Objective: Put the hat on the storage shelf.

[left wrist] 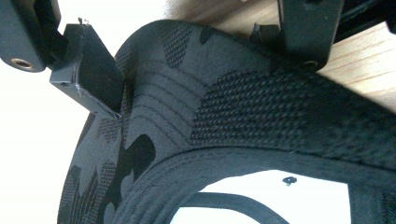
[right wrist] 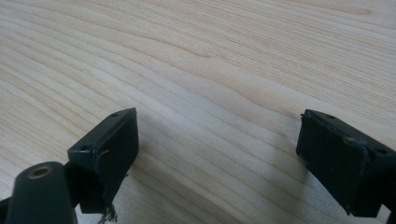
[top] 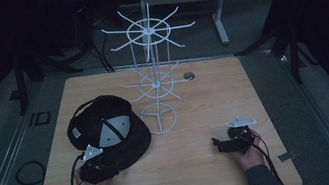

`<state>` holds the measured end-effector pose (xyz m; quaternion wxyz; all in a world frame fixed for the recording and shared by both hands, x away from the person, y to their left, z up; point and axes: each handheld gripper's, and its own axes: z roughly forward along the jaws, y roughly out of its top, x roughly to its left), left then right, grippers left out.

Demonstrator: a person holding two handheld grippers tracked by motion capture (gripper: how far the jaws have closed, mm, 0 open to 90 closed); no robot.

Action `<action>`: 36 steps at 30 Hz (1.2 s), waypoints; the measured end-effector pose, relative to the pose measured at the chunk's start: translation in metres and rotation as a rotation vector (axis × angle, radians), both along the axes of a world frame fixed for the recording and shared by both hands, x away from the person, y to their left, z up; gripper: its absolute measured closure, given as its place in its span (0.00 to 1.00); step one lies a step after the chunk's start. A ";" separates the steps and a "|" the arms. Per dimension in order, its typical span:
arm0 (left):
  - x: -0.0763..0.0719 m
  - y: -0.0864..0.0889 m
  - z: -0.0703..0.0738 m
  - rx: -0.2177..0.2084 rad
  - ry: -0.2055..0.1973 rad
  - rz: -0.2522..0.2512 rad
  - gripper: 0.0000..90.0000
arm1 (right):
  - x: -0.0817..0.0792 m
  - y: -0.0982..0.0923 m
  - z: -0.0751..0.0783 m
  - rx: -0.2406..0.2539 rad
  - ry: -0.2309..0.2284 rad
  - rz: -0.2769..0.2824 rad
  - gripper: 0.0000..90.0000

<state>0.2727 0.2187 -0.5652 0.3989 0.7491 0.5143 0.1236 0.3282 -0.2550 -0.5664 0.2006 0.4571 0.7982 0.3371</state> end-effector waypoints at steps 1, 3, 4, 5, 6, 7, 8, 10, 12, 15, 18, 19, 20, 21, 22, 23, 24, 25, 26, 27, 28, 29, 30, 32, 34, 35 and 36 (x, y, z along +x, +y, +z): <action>0.002 -0.002 -0.001 -0.023 0.012 -0.013 0.37 | 0.000 0.000 0.000 0.000 0.000 0.000 0.14; 0.003 -0.003 -0.002 -0.028 0.020 -0.021 0.39 | 0.000 0.000 0.000 0.001 0.000 -0.001 0.14; 0.003 -0.004 -0.002 -0.034 0.021 -0.020 0.39 | 0.000 0.000 0.000 0.001 0.000 -0.001 0.14; 0.004 -0.004 -0.002 -0.047 0.027 -0.024 0.46 | 0.000 0.000 0.000 0.001 0.000 -0.001 0.14; 0.005 -0.004 -0.002 -0.071 0.037 -0.030 0.46 | 0.000 0.000 0.000 0.001 0.000 -0.001 0.14; 0.005 -0.004 -0.002 -0.099 0.046 -0.037 0.52 | 0.000 0.000 0.000 0.001 -0.001 -0.001 0.14; 0.006 -0.003 -0.002 -0.118 0.049 -0.047 0.59 | 0.000 0.000 0.000 0.001 -0.002 0.000 0.14; 0.006 -0.003 0.000 -0.137 0.039 -0.062 0.74 | 0.000 0.000 0.000 0.001 -0.002 0.000 0.14; 0.005 -0.002 0.006 -0.169 0.020 -0.082 0.78 | 0.000 0.000 0.000 0.001 0.000 -0.001 0.14; 0.003 -0.001 0.010 -0.223 0.013 -0.102 0.85 | 0.000 0.000 0.000 0.001 0.000 -0.001 0.14; 0.003 -0.001 0.014 -0.215 0.015 -0.104 0.86 | 0.000 0.000 0.000 0.001 0.000 -0.001 0.14; 0.003 -0.001 0.014 -0.213 0.018 -0.106 0.86 | 0.000 0.000 0.000 0.001 0.000 -0.001 0.14; 0.003 0.001 0.014 -0.215 0.021 -0.110 0.87 | 0.000 0.000 0.000 0.001 0.000 -0.001 0.14; 0.004 0.001 0.014 -0.219 0.025 -0.107 0.87 | 0.000 0.000 0.000 0.001 0.000 -0.001 0.14; 0.004 0.001 0.014 -0.219 0.025 -0.107 0.88 | 0.000 0.000 0.000 0.001 0.000 -0.001 0.14; 0.003 0.003 0.016 -0.222 0.024 -0.101 0.89 | 0.000 0.000 0.000 0.001 0.000 -0.001 0.14; 0.003 0.004 0.017 -0.219 0.023 -0.099 0.90 | 0.000 0.000 0.000 0.001 0.000 -0.001 0.14; 0.003 0.005 0.018 -0.217 0.023 -0.098 0.91 | 0.000 0.000 0.000 0.002 0.000 -0.001 0.14; 0.003 0.005 0.018 -0.217 0.023 -0.098 0.92 | 0.000 0.000 0.000 0.002 0.000 -0.002 0.14; 0.003 0.007 0.020 -0.225 0.020 -0.088 0.93 | 0.000 0.000 0.000 0.001 0.000 -0.001 0.14; 0.003 0.007 0.020 -0.225 0.020 -0.088 0.94 | 0.000 0.000 0.000 0.001 0.000 -0.001 0.14; 0.002 0.007 0.021 -0.229 0.021 -0.084 0.95 | 0.000 0.000 0.000 0.002 0.000 -0.001 0.14; 0.002 0.008 0.022 -0.227 0.020 -0.082 0.95 | 0.000 0.000 0.000 0.001 0.000 -0.001 0.14; 0.002 0.008 0.023 -0.225 0.023 -0.076 0.95 | 0.000 0.000 0.000 0.001 0.000 -0.001 0.14; 0.002 0.009 0.024 -0.224 0.024 -0.066 0.95 | 0.000 0.000 0.000 0.001 0.000 -0.001 0.14; 0.001 0.009 0.025 -0.220 0.023 -0.063 0.95 | 0.000 0.000 0.000 0.002 0.000 -0.001 0.14; 0.001 0.009 0.026 -0.211 0.018 -0.059 0.96 | 0.000 0.000 0.000 0.001 0.000 -0.001 0.14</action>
